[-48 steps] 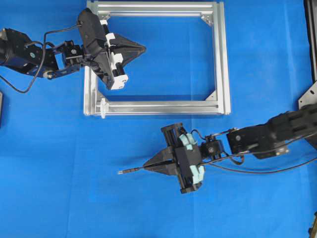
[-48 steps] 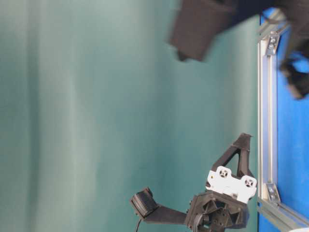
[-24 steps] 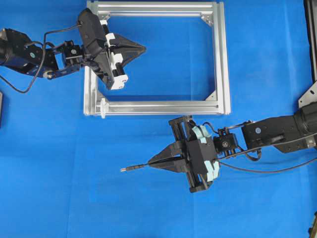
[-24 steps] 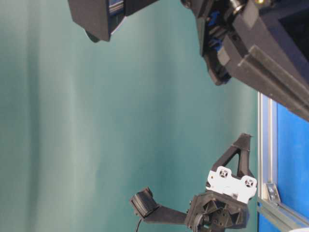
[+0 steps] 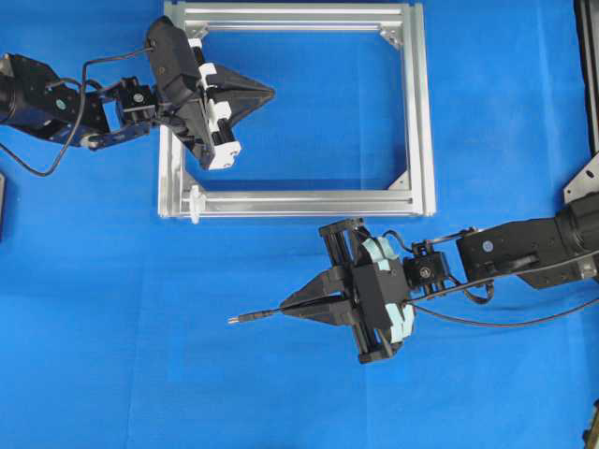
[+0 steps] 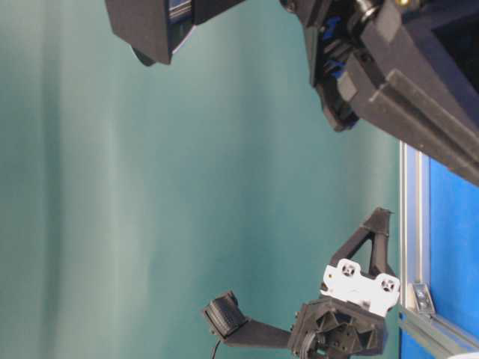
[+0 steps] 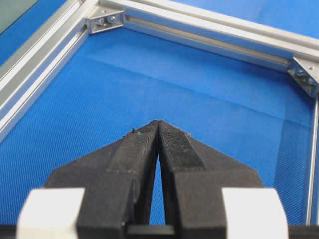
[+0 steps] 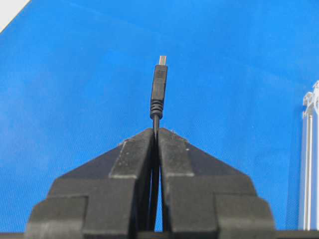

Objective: Insert the wire through the string loop located on the left side.
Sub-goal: 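Lift the held cable and orient the plug toward the frame, then carry the cable plug with the right gripper to the white zip-tie loop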

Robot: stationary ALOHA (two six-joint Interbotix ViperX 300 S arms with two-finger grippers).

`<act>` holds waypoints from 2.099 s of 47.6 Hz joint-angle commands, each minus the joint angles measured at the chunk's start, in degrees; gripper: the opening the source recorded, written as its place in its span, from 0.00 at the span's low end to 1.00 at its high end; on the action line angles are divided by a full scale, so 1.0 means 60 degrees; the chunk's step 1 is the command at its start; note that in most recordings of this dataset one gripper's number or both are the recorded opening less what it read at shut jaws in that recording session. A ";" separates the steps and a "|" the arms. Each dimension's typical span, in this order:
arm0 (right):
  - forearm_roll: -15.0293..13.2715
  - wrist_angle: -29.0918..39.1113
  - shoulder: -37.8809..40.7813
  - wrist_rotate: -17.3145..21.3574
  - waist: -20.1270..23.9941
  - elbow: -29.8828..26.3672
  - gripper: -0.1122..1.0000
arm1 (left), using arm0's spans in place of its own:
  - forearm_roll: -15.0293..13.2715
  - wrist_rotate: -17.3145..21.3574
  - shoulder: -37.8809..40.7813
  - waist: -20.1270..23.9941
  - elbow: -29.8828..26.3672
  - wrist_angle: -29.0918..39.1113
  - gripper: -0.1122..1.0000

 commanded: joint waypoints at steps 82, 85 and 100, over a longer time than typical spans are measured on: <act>0.0000 -0.0088 -0.0835 -0.0044 -0.1509 0.0806 0.10 | 0.0015 -0.0015 -0.0352 0.0000 -0.0029 -0.0059 0.10; -0.0015 -0.0073 -0.0908 -0.0059 -0.1787 0.0908 0.10 | 0.0029 -0.0015 -0.0352 0.0000 -0.0029 -0.0059 0.10; -0.0059 -0.0044 -0.0996 -0.0278 -0.2461 0.1055 0.10 | 0.0015 -0.0015 -0.0352 -0.0015 -0.0015 -0.0059 0.10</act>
